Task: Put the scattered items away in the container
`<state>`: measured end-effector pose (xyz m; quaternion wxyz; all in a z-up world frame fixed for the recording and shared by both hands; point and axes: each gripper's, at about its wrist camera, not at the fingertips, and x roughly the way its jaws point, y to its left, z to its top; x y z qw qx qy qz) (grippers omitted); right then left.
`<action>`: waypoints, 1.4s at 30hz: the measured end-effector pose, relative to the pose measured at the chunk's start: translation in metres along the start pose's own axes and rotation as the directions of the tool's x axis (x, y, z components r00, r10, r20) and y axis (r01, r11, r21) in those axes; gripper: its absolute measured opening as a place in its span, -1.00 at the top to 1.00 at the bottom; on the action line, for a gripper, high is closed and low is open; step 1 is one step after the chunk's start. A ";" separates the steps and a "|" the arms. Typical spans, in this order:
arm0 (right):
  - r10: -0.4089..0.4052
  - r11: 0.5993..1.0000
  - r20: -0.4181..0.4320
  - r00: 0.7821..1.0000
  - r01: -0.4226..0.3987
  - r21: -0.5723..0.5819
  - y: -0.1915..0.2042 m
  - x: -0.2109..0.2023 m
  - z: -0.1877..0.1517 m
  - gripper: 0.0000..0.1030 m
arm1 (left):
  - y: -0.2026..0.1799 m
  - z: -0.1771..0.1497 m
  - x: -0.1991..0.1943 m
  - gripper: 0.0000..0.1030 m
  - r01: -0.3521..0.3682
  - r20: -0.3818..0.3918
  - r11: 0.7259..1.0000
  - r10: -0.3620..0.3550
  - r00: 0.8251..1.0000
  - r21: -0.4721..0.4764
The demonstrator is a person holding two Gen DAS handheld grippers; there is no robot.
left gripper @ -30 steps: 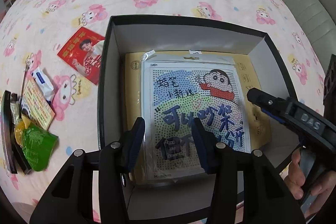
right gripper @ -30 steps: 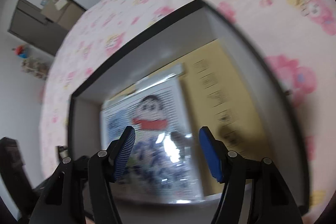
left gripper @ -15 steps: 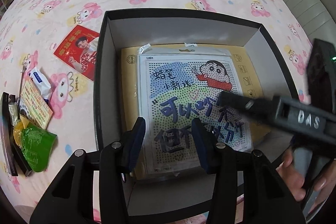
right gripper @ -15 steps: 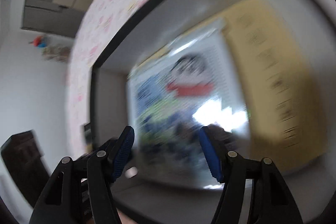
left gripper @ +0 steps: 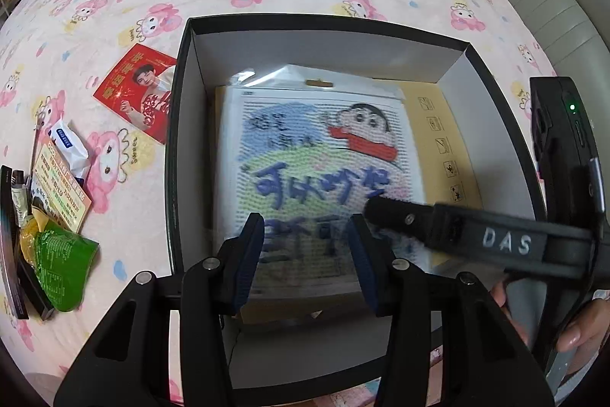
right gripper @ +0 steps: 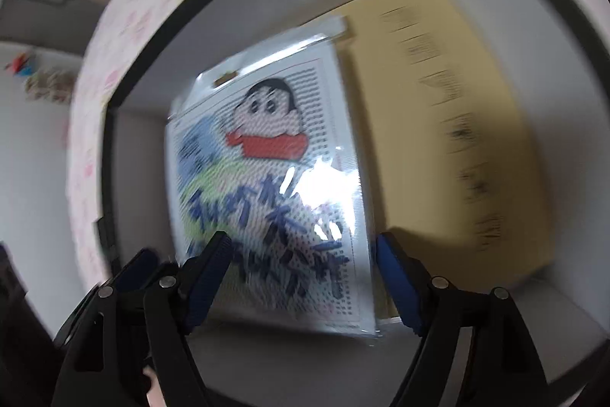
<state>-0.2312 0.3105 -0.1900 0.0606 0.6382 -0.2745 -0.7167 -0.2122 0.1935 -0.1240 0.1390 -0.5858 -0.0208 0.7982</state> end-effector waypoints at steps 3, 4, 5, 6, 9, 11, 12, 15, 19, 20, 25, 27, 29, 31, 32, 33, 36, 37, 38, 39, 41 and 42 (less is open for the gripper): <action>-0.016 0.999 0.032 0.999 0.018 -0.052 0.009 -0.003 -0.001 -0.50 | 0.001 -0.001 -0.001 0.10 -0.002 0.004 1.000 0.002 1.000 0.003; -0.010 0.999 0.053 0.999 0.013 -0.044 0.008 -0.007 -0.001 -0.50 | 0.001 -0.001 -0.001 0.10 -0.002 0.004 1.000 0.002 1.000 0.007; -0.014 0.999 0.085 0.996 0.016 -0.031 0.006 -0.013 0.000 -0.50 | 0.000 -0.001 -0.001 0.10 -0.002 0.004 1.000 0.002 1.000 0.010; -0.023 0.999 0.120 0.993 0.026 -0.020 0.004 -0.019 0.000 -0.50 | -0.001 -0.001 0.000 0.10 -0.002 0.004 1.000 0.002 1.000 0.014; -0.065 0.998 0.212 0.975 0.062 0.021 -0.003 -0.036 0.000 -0.50 | -0.004 -0.001 0.001 0.10 0.005 0.002 1.000 -0.005 1.000 0.024; -0.069 0.997 0.219 0.973 0.063 0.034 -0.007 -0.038 0.000 -0.28 | -0.007 -0.001 0.001 0.08 0.018 0.001 0.999 -0.018 1.000 0.027; -0.077 0.997 0.208 0.975 0.071 0.034 -0.009 -0.037 0.002 -0.20 | -0.007 -0.001 0.001 0.08 0.013 0.003 1.000 -0.013 1.000 0.028; -0.070 0.997 0.165 0.984 0.067 0.024 -0.011 -0.033 0.006 -0.11 | -0.007 -0.002 0.000 0.09 0.020 0.006 0.999 -0.020 1.000 0.026; -0.012 1.000 0.104 0.995 0.013 -0.010 -0.014 -0.026 0.002 -0.11 | -0.006 -0.003 -0.002 0.11 0.038 0.012 0.999 -0.038 0.999 0.022; -0.003 1.000 0.091 0.996 0.005 -0.020 -0.014 -0.023 0.001 -0.15 | -0.006 -0.003 -0.003 0.11 0.042 0.014 0.999 -0.043 0.999 0.021; 0.018 0.999 0.106 0.994 -0.014 -0.036 -0.012 -0.025 0.003 -0.15 | -0.009 -0.006 -0.004 0.11 0.044 0.024 0.998 -0.045 0.999 0.039; 0.032 0.999 0.119 0.992 -0.029 -0.024 -0.015 -0.031 0.002 -0.15 | -0.011 -0.007 -0.004 0.11 0.051 0.021 0.997 -0.052 0.998 0.049; 0.023 0.999 0.148 0.989 -0.019 -0.031 -0.016 -0.040 0.001 -0.15 | -0.012 -0.007 -0.005 0.11 0.080 0.010 0.995 -0.081 0.997 0.056; -0.037 0.997 0.187 0.982 0.047 -0.053 -0.013 -0.050 -0.002 -0.15 | -0.015 -0.008 -0.005 0.11 0.109 -0.006 0.992 -0.108 0.994 0.063; -0.082 0.993 0.209 0.975 0.098 -0.068 -0.011 -0.055 -0.004 -0.15 | -0.017 -0.008 -0.003 0.11 0.110 -0.017 0.991 -0.109 0.994 0.073; -0.120 0.986 0.228 0.966 0.142 -0.083 -0.010 -0.059 -0.006 -0.15 | -0.018 -0.008 0.000 0.11 0.111 -0.035 0.990 -0.109 0.993 0.081; -0.217 0.957 0.286 0.933 0.261 -0.124 -0.005 -0.070 -0.013 -0.15 | -0.023 -0.007 0.014 0.11 0.107 -0.125 0.988 -0.093 0.988 0.107; -0.243 0.947 0.300 0.923 0.293 -0.135 -0.004 -0.072 -0.014 -0.16 | -0.024 -0.007 0.018 0.11 0.104 -0.148 0.988 -0.086 0.985 0.118; -0.270 0.935 0.308 0.912 0.325 -0.144 -0.003 -0.072 -0.014 -0.17 | -0.025 -0.007 0.020 0.11 0.098 -0.161 0.987 -0.076 0.984 0.129; -0.294 0.923 0.310 0.904 0.353 -0.154 -0.003 -0.071 -0.014 -0.17 | -0.026 -0.007 0.023 0.11 0.086 -0.174 0.986 -0.061 0.983 0.144; -0.333 0.900 0.307 0.892 0.397 -0.178 0.001 -0.066 -0.013 -0.17 | -0.029 -0.007 0.029 0.11 0.058 -0.193 0.984 -0.025 0.981 0.168; -0.346 0.889 0.298 0.890 0.412 -0.198 0.004 -0.061 -0.014 -0.17 | -0.029 -0.007 0.032 0.11 0.045 -0.198 0.984 -0.009 0.980 0.174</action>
